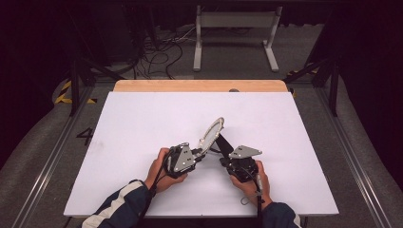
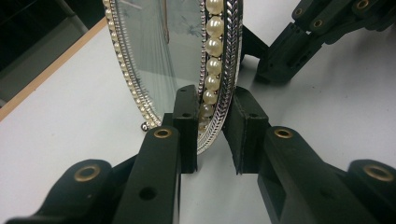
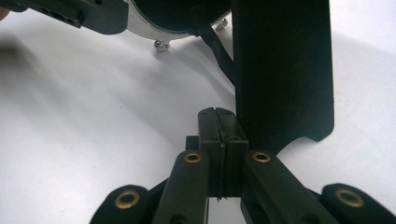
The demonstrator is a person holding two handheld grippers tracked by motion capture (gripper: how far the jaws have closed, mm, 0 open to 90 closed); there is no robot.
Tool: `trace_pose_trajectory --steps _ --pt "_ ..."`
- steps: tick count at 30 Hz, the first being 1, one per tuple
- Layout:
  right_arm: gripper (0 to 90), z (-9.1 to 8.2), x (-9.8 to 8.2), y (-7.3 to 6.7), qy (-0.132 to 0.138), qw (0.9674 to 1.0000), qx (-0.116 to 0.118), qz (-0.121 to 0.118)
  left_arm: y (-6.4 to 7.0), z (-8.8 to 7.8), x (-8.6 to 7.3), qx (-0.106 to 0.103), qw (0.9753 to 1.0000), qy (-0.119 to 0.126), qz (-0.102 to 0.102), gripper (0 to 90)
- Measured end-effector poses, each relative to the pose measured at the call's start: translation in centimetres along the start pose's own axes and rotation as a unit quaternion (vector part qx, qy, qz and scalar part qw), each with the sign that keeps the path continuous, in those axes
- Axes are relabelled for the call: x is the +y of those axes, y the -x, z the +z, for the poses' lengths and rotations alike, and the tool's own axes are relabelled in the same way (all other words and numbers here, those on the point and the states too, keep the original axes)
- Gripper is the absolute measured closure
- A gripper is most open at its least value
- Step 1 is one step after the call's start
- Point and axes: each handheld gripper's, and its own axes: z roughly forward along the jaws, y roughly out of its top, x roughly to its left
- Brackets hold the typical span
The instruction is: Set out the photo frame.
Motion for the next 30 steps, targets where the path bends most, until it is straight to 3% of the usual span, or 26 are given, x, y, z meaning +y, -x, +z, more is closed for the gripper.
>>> trace_pose_trajectory --steps 14,25,30 --pt "90.0 0.3 -0.1 1.0 -0.006 0.9999 -0.01 0.002 -0.3 1.1 -0.5 -0.009 0.9998 -0.009 -0.015 71.1" --pt "88.7 0.5 -0.4 1.8 -0.013 0.9996 -0.022 0.011 -0.3 2.3 -0.9 0.0 0.9993 -0.037 -0.01 66.5" --pt "86.5 0.5 -0.4 1.8 -0.014 0.9995 -0.024 0.015 -0.4 2.6 -0.9 0.004 0.9995 -0.031 -0.004 65.7"
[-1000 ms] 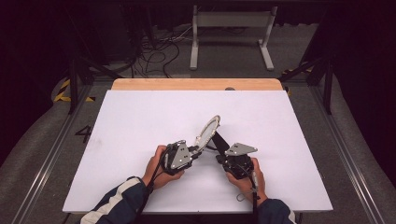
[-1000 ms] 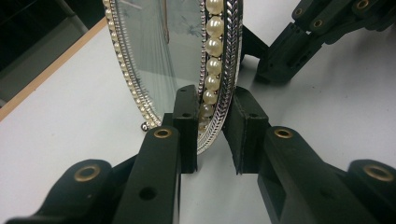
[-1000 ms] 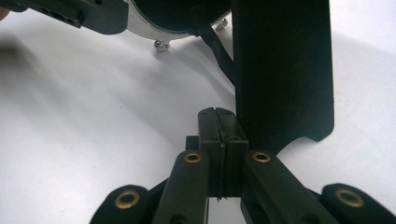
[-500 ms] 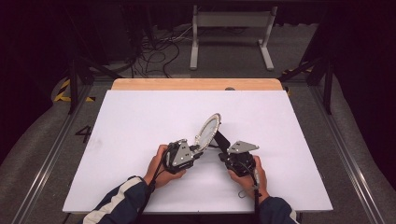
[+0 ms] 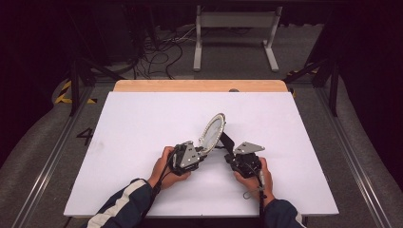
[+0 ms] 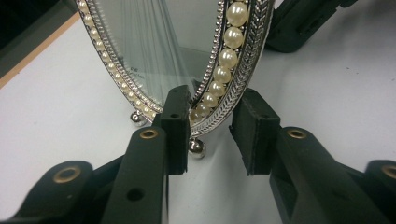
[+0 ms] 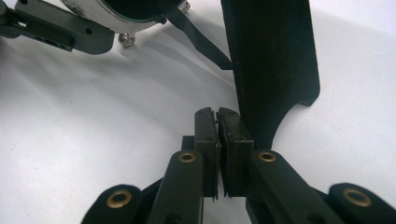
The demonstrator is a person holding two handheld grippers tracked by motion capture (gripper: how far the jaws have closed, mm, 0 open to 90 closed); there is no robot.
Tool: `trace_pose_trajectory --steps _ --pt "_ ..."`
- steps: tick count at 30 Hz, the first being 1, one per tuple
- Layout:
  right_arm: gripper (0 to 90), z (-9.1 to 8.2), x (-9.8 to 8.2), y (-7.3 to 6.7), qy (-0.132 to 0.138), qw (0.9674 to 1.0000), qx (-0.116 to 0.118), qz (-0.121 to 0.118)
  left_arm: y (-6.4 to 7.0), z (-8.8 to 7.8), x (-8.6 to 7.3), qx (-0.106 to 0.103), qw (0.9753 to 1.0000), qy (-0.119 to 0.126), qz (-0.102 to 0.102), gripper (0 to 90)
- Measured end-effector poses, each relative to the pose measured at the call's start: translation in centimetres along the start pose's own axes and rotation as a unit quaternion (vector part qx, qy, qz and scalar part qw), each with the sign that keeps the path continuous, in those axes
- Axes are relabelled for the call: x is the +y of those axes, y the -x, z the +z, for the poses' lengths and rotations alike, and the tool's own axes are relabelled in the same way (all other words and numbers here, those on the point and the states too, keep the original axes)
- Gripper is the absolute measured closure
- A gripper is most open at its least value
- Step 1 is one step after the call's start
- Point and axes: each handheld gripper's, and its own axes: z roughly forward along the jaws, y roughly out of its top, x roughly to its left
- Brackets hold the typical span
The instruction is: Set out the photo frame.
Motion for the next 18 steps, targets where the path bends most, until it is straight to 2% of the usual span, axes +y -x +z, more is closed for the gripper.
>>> trace_pose_trajectory --steps 2,7,12,13,18 --pt "85.9 0.0 -0.01 0.03 0.001 1.0 0.002 0.003 0.04 0.28 0.02 0.0 1.0 0.0 -0.002 59.2" --pt "85.6 -0.04 -0.02 0.1 0.002 0.9999 0.009 0.007 0.03 0.44 0.31 0.004 0.9999 0.01 0.003 61.9" --pt "86.3 -0.11 -0.03 0.18 0.003 0.9999 0.011 0.01 -0.04 0.6 0.33 0.008 0.9999 0.008 0.008 61.3" --pt "86.1 -0.12 -0.03 0.19 0.003 0.9999 0.01 0.012 -0.01 0.55 0.39 0.011 0.9998 0.006 0.014 62.0" --pt "85.5 -0.11 -0.01 0.16 0.004 0.9999 0.01 0.011 0.04 0.46 0.4 0.016 0.9998 0.004 0.015 65.4"
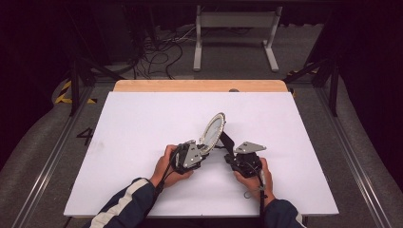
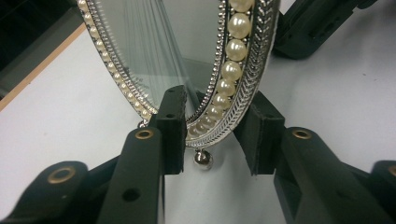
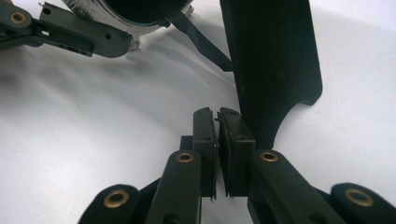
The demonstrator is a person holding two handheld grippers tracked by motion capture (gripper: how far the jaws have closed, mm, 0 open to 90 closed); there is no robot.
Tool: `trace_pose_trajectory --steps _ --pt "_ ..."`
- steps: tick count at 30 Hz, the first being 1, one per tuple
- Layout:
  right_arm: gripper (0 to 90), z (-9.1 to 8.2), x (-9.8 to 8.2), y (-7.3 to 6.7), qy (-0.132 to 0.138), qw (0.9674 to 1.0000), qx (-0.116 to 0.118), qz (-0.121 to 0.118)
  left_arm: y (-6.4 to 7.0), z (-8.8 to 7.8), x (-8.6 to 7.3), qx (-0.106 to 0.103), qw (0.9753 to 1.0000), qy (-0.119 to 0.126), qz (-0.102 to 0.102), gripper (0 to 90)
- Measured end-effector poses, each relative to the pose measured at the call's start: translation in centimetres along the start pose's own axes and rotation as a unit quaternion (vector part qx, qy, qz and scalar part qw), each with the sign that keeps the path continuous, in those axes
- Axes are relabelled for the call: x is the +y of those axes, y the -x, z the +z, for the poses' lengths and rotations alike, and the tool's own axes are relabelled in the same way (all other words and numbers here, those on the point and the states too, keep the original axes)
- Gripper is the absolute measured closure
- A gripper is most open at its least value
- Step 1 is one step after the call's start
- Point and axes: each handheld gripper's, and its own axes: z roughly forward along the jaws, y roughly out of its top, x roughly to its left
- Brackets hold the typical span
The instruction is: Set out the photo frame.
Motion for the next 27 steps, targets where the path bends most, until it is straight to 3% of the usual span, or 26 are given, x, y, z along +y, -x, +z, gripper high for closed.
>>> trace_pose_trajectory --steps 11,15,19,27 --pt "87.3 0.1 0.1 0.0 -0.006 0.9999 -0.007 -0.004 0.6 -0.3 0.2 0.019 0.9996 -0.007 0.021 70.8" --pt "88.1 0.0 0.1 0.1 -0.01 0.9999 -0.008 -0.002 1.0 -0.5 0.2 0.031 0.9986 -0.01 0.04 72.0" --pt "88.3 0.0 0.1 0.2 -0.012 0.9999 -0.01 0.001 1.7 -0.7 0.4 0.029 0.9984 -0.006 0.049 72.5" --pt "87.6 -0.1 0.0 0.6 -0.009 0.9998 -0.019 0.001 2.2 -0.7 0.6 0.016 0.9993 -0.003 0.033 70.7"
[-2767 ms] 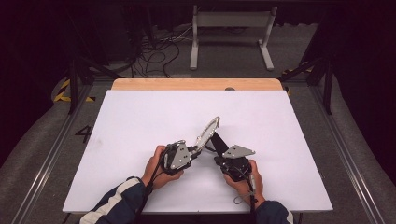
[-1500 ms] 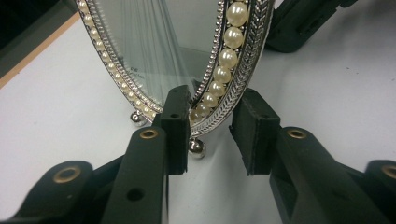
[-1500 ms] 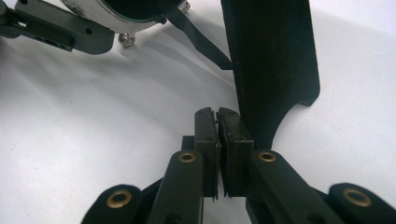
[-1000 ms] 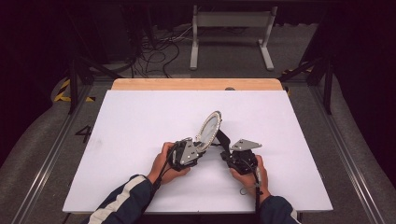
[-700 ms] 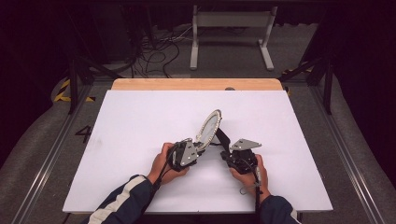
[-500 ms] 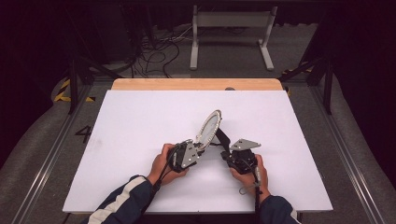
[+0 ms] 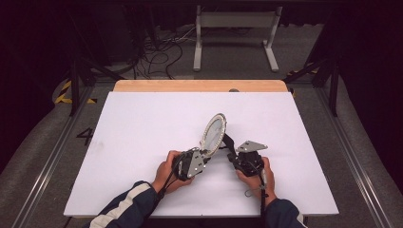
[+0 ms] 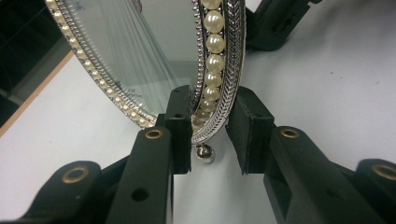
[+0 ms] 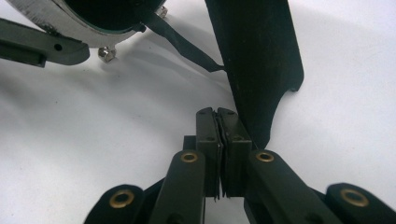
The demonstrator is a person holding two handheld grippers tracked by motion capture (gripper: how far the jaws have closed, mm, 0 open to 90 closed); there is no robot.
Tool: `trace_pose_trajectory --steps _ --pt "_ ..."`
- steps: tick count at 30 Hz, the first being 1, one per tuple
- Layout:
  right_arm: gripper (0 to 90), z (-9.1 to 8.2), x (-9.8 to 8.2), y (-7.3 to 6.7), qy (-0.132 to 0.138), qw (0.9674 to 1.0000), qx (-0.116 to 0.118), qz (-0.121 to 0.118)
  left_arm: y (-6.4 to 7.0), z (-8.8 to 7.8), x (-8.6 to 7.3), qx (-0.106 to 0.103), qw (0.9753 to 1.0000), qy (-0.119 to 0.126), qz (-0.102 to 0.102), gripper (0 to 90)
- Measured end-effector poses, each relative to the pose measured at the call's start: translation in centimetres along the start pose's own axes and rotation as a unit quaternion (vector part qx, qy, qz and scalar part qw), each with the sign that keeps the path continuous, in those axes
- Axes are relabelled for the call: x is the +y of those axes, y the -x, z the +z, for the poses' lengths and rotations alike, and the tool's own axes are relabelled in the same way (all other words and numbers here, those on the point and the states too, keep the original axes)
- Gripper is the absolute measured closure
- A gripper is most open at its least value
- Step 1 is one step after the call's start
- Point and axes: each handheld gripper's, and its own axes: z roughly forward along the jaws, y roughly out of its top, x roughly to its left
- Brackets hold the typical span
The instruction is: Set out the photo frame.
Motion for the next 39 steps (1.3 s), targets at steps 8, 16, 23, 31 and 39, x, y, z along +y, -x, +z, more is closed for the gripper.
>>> trace_pose_trajectory --steps 8,16,23,31,39 --pt "79.8 -0.1 0.0 -0.2 0.015 0.9997 0.004 -0.017 -0.4 -0.8 0.0 -0.033 0.9991 0.014 -0.021 71.2" --pt "70.8 -1.5 0.5 -1.7 0.052 0.997 0.022 -0.053 -2.3 -4.1 -0.9 -0.068 0.9926 0.06 -0.081 61.9" --pt "54.2 -1.9 1.1 -3.6 0.083 0.9945 0.045 -0.044 -3.4 -7.6 -4.0 -0.05 0.991 0.034 -0.12 50.2" --pt "46.7 -1.0 1.8 -4.8 0.101 0.9937 0.047 -0.016 -3.7 -10.5 -7.9 -0.014 0.9872 0.009 -0.158 39.0" --pt "46.0 0.4 2.4 -4.5 0.123 0.9908 0.04 0.04 -3.8 -10.5 -8.9 -0.009 0.9863 -0.018 -0.164 26.2"
